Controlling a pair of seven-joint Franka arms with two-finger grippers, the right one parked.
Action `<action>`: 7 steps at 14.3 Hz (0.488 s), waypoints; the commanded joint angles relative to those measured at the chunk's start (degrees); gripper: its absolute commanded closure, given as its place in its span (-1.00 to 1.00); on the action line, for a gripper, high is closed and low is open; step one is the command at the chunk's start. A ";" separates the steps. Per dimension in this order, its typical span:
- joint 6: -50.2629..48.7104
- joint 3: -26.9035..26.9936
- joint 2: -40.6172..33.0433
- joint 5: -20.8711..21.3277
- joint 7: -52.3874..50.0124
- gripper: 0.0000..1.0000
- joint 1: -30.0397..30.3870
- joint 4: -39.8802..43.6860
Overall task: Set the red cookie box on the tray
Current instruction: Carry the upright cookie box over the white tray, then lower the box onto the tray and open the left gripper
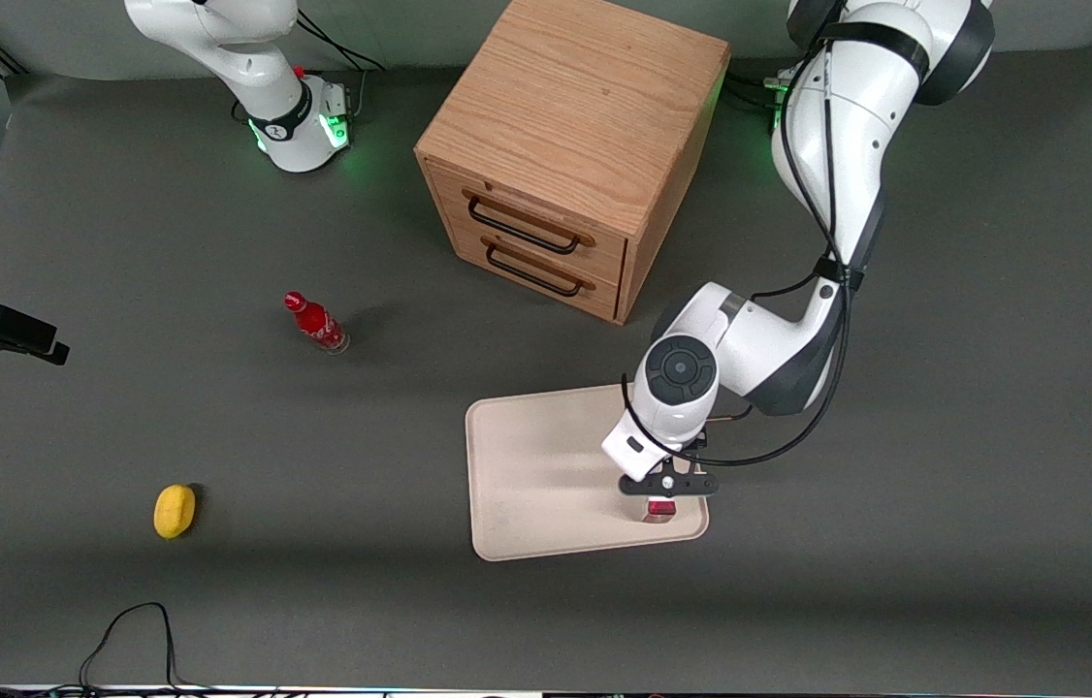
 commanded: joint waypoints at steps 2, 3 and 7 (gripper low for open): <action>0.60 1.55 -1.15 1.37 -0.52 -0.99 -0.14 -0.97; 1.04 1.90 -1.24 1.64 -0.52 -1.00 -0.14 -1.06; 1.31 2.17 -1.85 1.02 -1.13 -1.00 -0.14 -1.15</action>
